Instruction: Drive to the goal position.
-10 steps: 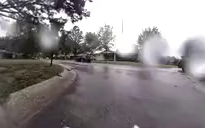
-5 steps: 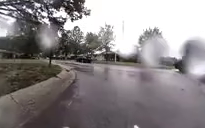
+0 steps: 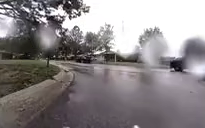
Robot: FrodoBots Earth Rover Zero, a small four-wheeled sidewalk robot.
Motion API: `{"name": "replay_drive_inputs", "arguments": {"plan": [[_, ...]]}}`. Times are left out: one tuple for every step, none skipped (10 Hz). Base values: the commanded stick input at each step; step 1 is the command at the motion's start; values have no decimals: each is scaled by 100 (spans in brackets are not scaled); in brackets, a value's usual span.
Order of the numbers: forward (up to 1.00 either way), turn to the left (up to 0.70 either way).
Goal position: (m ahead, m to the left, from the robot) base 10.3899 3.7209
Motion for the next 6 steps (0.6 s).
{"name": "replay_drive_inputs", "arguments": {"plan": [[50, -1], [50, -1], [50, -1], [50, -1], [50, -1], [50, -1]]}}
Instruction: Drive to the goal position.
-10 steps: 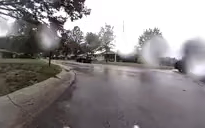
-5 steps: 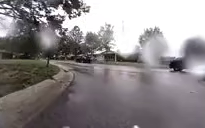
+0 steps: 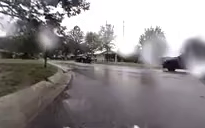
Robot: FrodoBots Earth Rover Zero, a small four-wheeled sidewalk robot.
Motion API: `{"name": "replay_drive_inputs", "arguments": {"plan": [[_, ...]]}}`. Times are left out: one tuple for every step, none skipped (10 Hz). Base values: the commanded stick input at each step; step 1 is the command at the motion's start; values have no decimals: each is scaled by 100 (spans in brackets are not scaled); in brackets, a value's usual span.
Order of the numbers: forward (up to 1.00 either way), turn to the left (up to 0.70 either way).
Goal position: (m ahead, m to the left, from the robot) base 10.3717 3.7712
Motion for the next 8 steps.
{"name": "replay_drive_inputs", "arguments": {"plan": [[50, -1], [50, -1], [50, -1], [50, -1], [50, -1], [50, -1], [50, -1], [50, -1]]}}
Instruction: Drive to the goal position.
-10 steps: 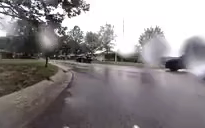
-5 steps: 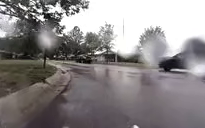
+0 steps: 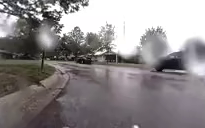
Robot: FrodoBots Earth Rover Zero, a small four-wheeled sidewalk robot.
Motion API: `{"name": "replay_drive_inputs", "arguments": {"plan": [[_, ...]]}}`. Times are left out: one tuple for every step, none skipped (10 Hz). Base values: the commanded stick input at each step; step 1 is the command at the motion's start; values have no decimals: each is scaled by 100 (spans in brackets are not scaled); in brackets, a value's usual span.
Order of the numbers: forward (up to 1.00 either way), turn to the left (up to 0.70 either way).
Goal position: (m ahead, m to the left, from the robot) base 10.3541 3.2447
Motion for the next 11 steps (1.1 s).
{"name": "replay_drive_inputs", "arguments": {"plan": [[50, -1], [50, -1], [50, -1], [50, -1], [50, -1], [50, -1], [50, -1], [50, -1], [50, -1], [50, -1], [50, -1]]}}
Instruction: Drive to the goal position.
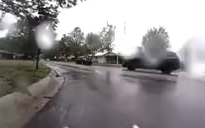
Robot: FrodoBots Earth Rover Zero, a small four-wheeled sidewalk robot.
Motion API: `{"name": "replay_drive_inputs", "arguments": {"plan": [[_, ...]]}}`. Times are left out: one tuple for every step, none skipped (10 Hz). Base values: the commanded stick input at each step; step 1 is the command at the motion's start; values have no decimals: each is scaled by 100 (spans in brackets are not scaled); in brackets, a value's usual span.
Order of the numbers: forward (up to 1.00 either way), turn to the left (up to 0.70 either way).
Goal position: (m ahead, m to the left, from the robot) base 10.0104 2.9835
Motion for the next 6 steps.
{"name": "replay_drive_inputs", "arguments": {"plan": [[50, -1], [50, -1], [50, -1], [50, -1], [50, -1], [50, -1]]}}
